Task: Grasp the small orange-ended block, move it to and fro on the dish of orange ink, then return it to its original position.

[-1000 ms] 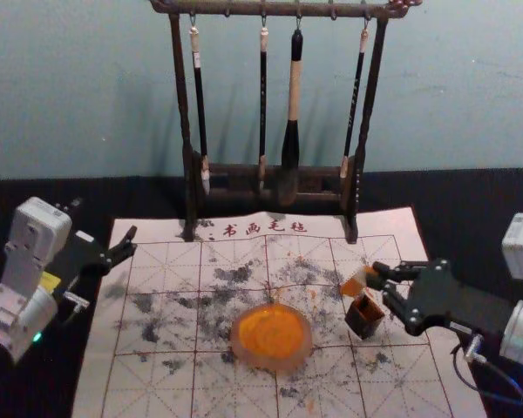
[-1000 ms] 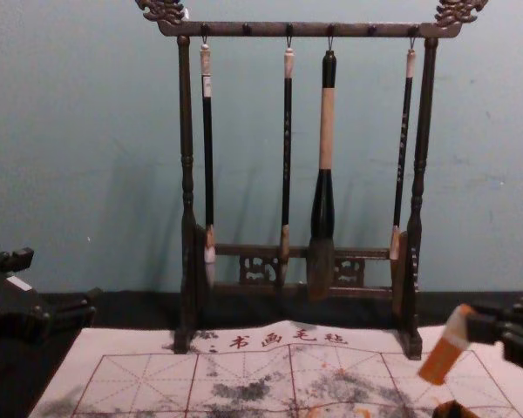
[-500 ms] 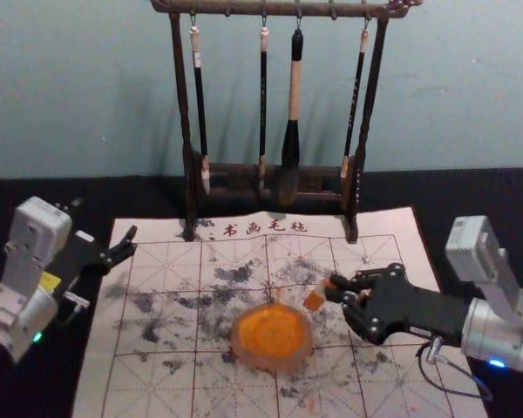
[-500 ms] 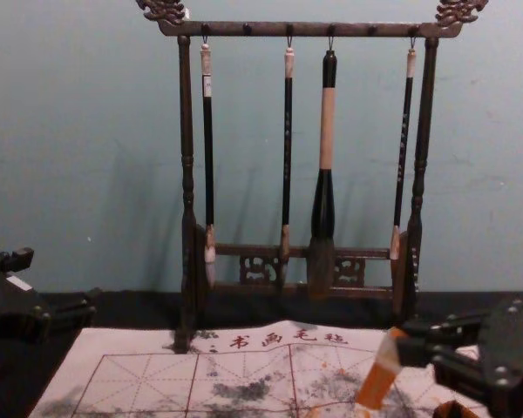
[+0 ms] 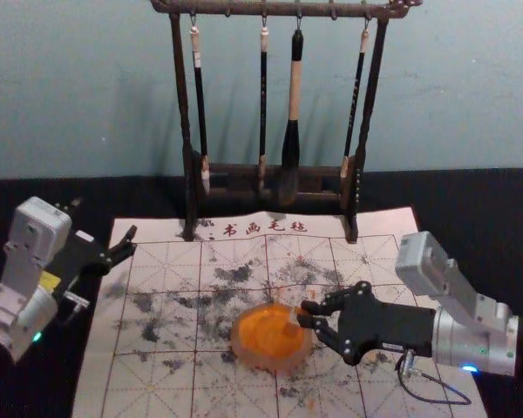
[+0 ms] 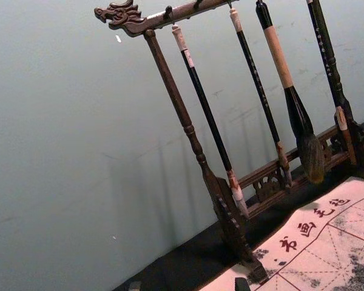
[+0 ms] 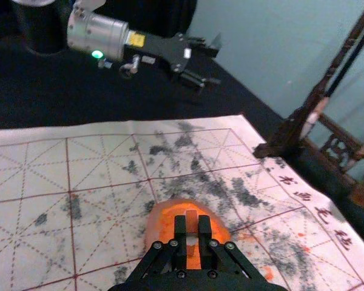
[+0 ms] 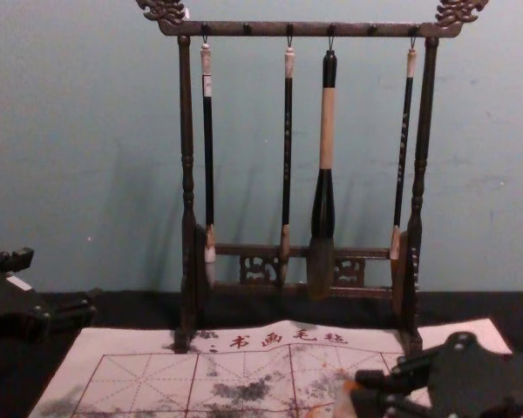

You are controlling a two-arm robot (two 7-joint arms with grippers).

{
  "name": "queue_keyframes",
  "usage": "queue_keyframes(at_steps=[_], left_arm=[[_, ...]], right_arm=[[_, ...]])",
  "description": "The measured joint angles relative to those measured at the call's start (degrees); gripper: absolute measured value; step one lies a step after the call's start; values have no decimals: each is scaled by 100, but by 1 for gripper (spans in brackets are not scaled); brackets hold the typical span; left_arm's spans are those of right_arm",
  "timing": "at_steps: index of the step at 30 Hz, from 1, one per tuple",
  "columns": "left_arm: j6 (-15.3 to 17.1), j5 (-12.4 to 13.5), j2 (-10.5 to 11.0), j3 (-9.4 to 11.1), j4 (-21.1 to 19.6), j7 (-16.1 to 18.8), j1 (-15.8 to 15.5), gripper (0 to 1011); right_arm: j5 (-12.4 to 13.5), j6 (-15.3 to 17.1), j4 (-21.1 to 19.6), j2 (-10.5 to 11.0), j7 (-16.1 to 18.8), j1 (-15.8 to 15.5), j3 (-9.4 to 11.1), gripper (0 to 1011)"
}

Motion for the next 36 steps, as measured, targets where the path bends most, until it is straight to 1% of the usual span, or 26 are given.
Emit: queue_keyframes(at_steps=[5,15,23,36], left_arm=[[0,0,0,0,0,0,0,1001],[0,0,0,0,0,0,0,1001],[0,0,0,0,0,0,0,1001],[0,0,0,0,0,0,0,1001]], right_arm=[[-138,79,-16,20,41,107,-170,81],[-276,136,-55,15,67,208,-361,81],[-328,175,-57,-25,64,274,-453,81],[-354,251,-11,-78,61,354,-530,82]])
